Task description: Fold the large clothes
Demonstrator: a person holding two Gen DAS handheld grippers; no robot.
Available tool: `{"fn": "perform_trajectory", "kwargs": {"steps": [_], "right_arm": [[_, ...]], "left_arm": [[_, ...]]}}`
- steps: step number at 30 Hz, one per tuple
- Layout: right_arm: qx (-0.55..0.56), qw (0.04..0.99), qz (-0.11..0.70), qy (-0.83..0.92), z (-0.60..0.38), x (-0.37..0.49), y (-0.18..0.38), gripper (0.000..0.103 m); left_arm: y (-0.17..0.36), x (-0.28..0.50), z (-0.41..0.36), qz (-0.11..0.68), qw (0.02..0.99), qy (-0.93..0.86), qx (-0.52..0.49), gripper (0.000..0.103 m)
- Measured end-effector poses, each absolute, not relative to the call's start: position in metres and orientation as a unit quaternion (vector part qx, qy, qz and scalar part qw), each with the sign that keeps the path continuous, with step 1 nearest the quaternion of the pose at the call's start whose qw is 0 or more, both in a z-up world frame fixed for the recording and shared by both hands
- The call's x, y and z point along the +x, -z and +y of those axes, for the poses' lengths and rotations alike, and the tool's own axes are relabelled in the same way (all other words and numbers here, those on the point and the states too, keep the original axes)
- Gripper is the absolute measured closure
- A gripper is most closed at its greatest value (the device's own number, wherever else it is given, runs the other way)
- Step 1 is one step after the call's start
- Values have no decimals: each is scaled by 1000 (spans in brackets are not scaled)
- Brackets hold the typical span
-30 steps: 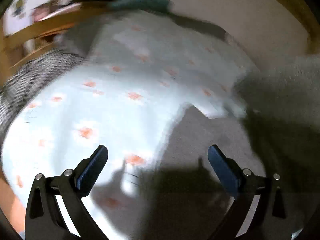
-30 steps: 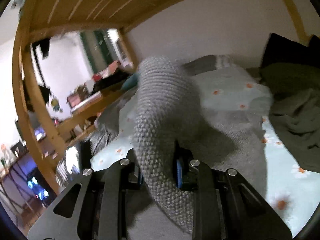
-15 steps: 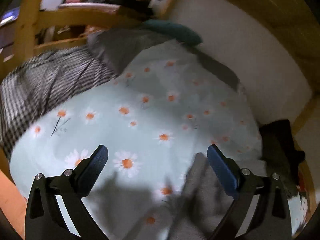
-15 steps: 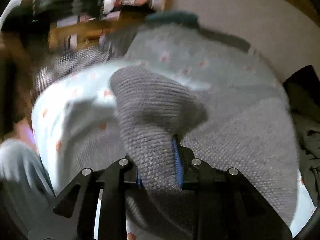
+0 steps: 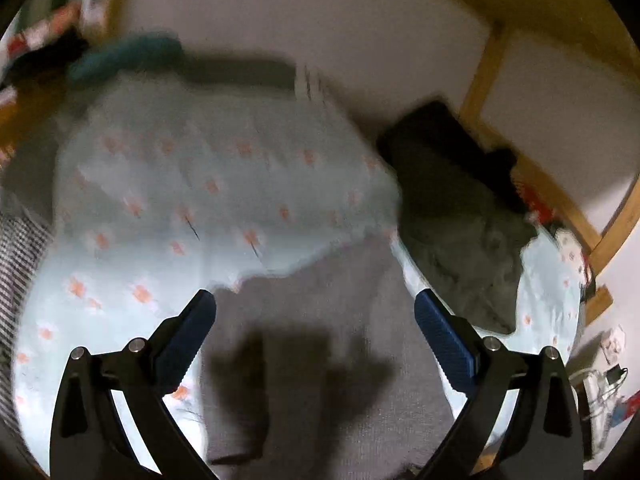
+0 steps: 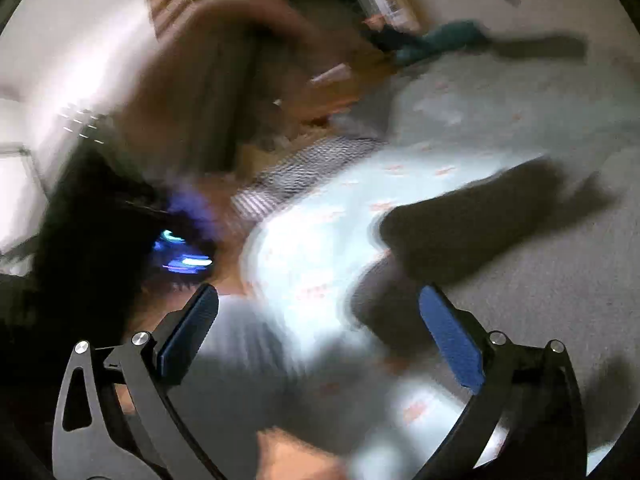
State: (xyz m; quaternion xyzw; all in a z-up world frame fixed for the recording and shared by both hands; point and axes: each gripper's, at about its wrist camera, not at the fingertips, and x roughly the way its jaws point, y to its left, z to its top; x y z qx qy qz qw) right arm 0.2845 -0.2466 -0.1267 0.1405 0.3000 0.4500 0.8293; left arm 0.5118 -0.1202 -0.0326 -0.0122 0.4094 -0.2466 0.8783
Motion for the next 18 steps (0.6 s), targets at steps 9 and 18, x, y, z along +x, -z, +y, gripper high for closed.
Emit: {"fn": "perform_trajectory", "kwargs": {"steps": [9, 18], "right_arm": [[195, 904, 313, -216, -403, 292, 108, 3], [248, 816, 473, -219, -390, 321, 208, 4]], "left_arm": [[194, 521, -125, 458, 869, 163, -96, 6], [196, 470, -102, 432, 889, 136, -61, 6]]}}
